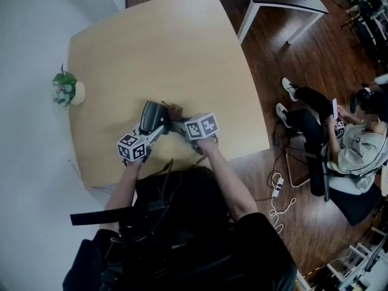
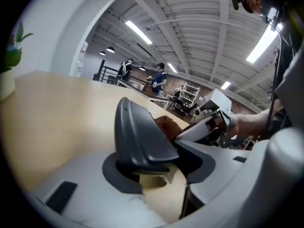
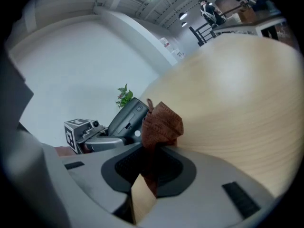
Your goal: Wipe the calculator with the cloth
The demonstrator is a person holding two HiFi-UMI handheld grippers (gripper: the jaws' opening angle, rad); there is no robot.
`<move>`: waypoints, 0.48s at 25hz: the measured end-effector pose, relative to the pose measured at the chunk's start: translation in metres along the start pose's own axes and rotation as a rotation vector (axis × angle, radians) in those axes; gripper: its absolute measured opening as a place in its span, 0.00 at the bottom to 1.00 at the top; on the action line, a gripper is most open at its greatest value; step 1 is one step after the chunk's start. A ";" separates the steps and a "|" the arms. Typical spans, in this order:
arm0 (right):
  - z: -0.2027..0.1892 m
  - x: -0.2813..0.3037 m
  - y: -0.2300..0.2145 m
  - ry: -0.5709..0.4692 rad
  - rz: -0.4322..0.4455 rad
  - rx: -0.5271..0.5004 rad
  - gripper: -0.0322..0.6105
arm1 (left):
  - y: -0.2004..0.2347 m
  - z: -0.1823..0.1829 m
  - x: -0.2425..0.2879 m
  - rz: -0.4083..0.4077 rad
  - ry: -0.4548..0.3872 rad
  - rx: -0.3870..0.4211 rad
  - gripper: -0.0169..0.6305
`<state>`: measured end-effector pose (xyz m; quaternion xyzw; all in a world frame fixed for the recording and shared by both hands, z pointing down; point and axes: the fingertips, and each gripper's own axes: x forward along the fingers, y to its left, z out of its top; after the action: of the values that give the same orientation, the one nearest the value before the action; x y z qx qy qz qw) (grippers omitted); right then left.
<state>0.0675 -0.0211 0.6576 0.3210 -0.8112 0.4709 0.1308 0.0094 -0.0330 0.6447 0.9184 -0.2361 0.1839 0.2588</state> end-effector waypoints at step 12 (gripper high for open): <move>0.070 -0.034 0.167 0.063 0.055 -0.607 0.15 | -0.063 0.043 -0.013 -0.241 0.068 0.227 0.22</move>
<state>-0.0084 -0.0084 0.4902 0.2304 -0.9188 0.2203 0.2329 0.0412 -0.0046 0.5800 0.9566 -0.0929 0.2080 0.1817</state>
